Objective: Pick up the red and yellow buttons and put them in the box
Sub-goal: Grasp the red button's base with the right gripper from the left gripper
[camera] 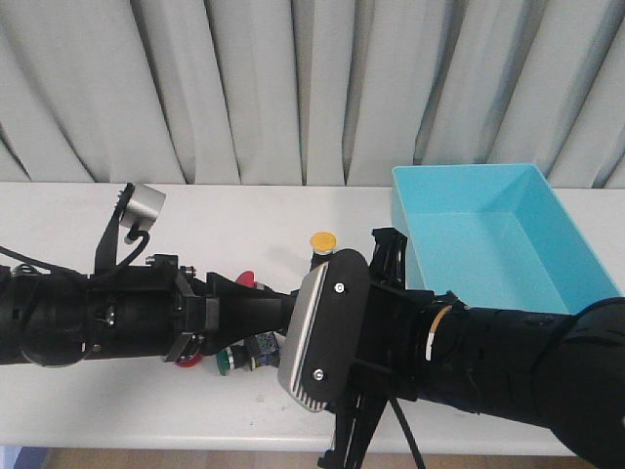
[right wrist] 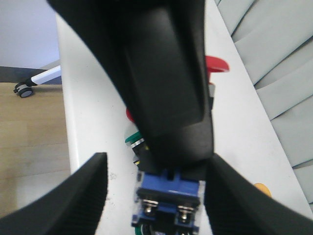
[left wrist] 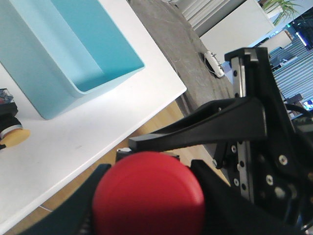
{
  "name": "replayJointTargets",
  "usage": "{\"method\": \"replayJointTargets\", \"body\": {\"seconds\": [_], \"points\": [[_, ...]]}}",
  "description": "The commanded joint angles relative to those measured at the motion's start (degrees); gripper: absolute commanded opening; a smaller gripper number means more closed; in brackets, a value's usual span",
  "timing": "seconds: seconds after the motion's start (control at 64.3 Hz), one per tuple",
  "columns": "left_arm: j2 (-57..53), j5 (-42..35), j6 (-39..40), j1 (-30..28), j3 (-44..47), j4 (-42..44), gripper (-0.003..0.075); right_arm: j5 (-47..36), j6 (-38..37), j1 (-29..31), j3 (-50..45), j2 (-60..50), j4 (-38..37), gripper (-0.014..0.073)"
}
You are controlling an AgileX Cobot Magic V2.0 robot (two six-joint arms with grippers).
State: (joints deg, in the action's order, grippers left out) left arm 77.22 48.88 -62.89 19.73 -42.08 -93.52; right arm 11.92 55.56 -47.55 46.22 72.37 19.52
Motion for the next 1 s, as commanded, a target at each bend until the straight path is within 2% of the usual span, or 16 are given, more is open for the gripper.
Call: {"method": "replayJointTargets", "body": {"seconds": [0.0,0.156,0.327,0.404,0.638,0.715,0.98], "points": [[-1.47,2.47,-0.13,0.09,-1.50,-4.31,0.0199,-2.56,-0.13,-0.02,1.83,-1.26,0.38,0.0309],[-1.47,2.86,-0.13,0.09,-1.50,-4.31,0.0199,-2.56,-0.13,-0.02,1.83,-1.26,0.38,0.0202],[-1.47,3.45,-0.13,0.09,-1.50,-4.26,0.0207,-2.56,-0.13,-0.02,1.83,-1.26,0.38,0.0176],[-1.47,3.59,-0.20,0.09,-1.50,-4.19,0.0239,-2.56,-0.13,-0.02,1.83,-1.26,0.38,0.0178],[-1.47,4.60,-1.85,0.09,-1.50,-2.30,0.0468,-2.56,-0.13,-0.02,1.83,-1.26,0.38,0.0178],[-1.47,4.60,-1.85,0.09,-1.50,-2.24,0.0512,-2.56,-0.13,-0.02,1.83,-1.26,0.38,0.0178],[-1.47,4.60,-1.85,0.09,-1.50,-2.30,0.0524,-1.94,-0.33,1.26,1.83,-1.26,0.39,0.0178]]}}
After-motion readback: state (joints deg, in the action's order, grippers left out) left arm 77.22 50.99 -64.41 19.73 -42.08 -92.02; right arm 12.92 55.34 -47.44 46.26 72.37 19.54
